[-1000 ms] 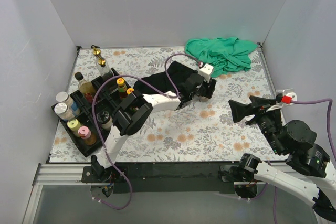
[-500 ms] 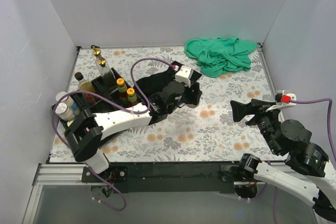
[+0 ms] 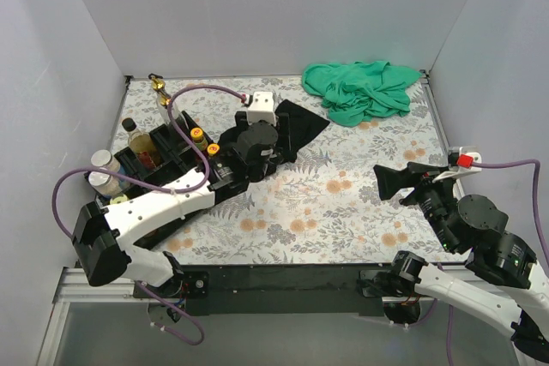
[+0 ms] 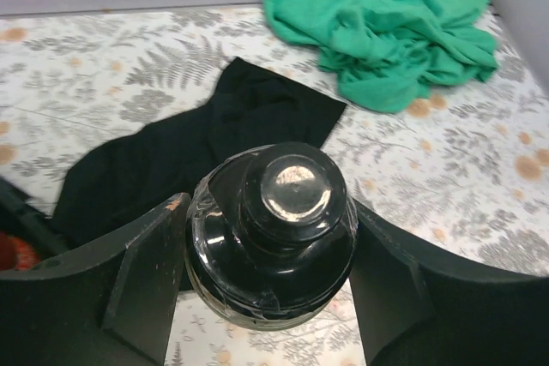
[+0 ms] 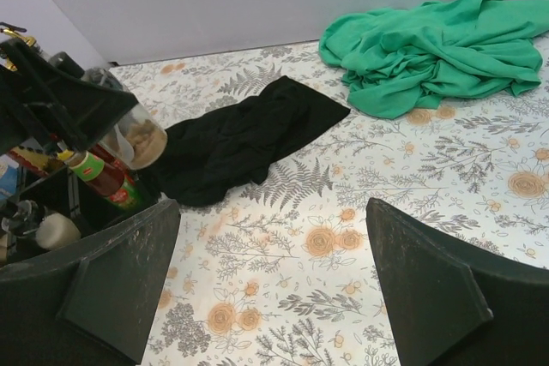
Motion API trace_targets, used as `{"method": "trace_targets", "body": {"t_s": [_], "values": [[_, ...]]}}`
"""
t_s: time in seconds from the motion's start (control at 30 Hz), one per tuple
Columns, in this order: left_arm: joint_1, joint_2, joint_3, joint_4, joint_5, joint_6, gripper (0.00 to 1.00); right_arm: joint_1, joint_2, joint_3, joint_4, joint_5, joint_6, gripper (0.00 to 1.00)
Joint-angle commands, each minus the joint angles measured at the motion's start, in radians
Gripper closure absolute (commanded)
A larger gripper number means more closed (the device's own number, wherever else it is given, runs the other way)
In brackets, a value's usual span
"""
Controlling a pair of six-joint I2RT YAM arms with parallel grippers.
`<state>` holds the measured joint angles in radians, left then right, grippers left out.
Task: Organize the condiment bottles
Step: Pick up the bottle from the center of the board, then place the bottle in the storage box.
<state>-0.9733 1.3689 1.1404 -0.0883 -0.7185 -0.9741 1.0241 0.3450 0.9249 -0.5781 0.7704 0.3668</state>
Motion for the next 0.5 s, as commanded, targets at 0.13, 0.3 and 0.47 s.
{"method": "trace_targets", "body": {"t_s": [0.13,0.3,0.47], "values": [[0.117,-0.102,0.131,-0.143,-0.136,0.034,1.0,0.005,0.008,0.014,0.03,-0.006,0.001,0.02],[0.22,-0.091,0.163,-0.246,-0.139,0.003,1.0,0.005,0.032,0.028,0.032,-0.045,-0.009,0.02],[0.297,-0.142,0.154,-0.269,-0.19,-0.011,1.0,0.005,0.029,0.025,0.034,-0.04,-0.008,0.02]]}}
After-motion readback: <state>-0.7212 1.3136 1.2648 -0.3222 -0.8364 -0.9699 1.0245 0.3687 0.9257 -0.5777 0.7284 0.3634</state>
